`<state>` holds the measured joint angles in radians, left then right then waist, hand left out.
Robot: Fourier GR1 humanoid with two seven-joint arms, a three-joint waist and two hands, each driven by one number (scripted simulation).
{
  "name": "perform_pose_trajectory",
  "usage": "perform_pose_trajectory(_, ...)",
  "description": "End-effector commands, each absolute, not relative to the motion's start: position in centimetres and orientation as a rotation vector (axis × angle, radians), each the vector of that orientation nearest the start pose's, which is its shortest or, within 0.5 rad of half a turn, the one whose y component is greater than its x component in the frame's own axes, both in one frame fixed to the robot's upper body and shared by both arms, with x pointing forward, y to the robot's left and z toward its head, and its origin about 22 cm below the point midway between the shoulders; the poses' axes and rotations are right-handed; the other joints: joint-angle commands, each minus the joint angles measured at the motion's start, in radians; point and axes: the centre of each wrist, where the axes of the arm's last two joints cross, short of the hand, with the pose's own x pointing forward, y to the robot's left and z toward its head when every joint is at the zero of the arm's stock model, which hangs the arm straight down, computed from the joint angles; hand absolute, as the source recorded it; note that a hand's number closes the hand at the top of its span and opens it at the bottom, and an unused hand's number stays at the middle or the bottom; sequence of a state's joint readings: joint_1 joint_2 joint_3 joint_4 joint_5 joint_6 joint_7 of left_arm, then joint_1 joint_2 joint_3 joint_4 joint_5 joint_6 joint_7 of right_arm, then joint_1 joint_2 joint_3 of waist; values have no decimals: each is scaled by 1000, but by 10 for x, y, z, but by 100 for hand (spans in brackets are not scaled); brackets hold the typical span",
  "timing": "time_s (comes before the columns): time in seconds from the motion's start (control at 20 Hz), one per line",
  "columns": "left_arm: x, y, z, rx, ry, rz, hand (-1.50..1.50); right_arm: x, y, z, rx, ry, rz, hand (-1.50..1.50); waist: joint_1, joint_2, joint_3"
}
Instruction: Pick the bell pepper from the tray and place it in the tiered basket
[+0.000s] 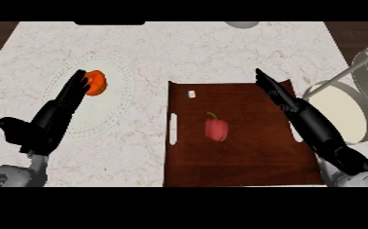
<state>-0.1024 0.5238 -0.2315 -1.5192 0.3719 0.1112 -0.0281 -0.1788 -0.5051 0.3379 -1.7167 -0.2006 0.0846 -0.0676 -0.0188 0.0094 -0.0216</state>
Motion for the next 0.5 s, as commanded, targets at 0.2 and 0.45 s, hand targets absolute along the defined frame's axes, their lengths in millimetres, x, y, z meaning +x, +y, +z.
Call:
perform_pose_trajectory(0.2,266,339,50,399,-1570,-191,0,245,-232,61,-145,-1821,-92,150,-41,-22,25)
perform_pose_trajectory(0.45,250,349,33,461,-1497,-167,0,207,-280,-8,-681,-1443,-464,-150,-103,-12,21)
